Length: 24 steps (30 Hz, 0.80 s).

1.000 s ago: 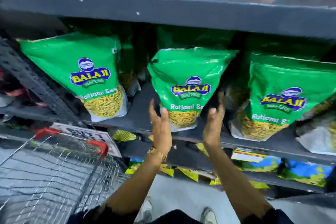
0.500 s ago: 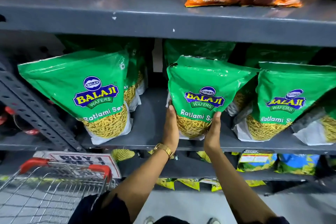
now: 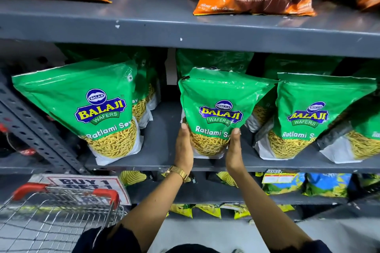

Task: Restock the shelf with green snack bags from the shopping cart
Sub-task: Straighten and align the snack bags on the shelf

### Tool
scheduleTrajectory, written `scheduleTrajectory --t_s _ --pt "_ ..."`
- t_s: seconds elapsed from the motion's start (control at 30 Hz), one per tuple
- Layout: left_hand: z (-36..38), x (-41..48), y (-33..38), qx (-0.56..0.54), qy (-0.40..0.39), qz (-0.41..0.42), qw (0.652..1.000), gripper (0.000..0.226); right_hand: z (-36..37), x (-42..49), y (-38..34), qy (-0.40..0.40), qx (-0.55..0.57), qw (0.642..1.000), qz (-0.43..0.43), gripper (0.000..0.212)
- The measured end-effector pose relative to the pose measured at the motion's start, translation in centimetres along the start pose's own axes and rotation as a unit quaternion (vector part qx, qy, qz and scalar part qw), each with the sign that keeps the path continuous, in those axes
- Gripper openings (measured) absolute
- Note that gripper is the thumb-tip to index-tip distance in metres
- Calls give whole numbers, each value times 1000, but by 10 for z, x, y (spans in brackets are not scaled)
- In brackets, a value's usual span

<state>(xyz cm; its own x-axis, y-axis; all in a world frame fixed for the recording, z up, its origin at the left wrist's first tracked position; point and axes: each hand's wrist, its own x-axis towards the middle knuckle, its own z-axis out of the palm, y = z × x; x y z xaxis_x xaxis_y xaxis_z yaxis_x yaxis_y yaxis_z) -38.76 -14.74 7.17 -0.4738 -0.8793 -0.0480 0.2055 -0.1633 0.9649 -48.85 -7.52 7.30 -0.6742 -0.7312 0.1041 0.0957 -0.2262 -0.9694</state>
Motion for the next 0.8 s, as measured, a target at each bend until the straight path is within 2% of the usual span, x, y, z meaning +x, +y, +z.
scheduleTrajectory --t_s 0.07,0.13,0.2,0.3,0.37,0.43,0.47,0.6,0.67,0.73,0.8 --pt "-6 -5 0 40 17 17 999 87 3 -8 0 42 -9 998 -46 117" --pt "-13 -14 4 87 52 53 993 97 10 -25 -1 111 -80 984 -115 108" --pt "-25 -28 8 121 72 105 985 89 18 -44 -5 148 -215 938 -226 95" --pt "-49 -52 10 163 96 190 963 67 37 -63 -8 65 -307 863 -396 75" --pt "-68 -66 10 186 144 260 936 59 54 -66 -3 -9 -306 851 -427 72" --pt "-88 -70 9 207 212 303 906 62 76 -68 2 -75 -280 871 -398 70" --pt "-98 -68 10 207 252 297 898 65 87 -69 5 -105 -266 885 -367 70" --pt "-138 -52 23 113 350 213 905 81 135 -62 21 -161 -224 939 -206 76" --pt "-154 -42 31 76 356 171 915 84 160 -51 23 -150 -188 966 -96 77" --pt "-166 -30 36 39 329 149 932 66 178 -36 22 -119 -151 981 -5 76" --pt "-176 -18 40 7 288 128 949 47 196 -23 25 -97 -130 985 50 81"
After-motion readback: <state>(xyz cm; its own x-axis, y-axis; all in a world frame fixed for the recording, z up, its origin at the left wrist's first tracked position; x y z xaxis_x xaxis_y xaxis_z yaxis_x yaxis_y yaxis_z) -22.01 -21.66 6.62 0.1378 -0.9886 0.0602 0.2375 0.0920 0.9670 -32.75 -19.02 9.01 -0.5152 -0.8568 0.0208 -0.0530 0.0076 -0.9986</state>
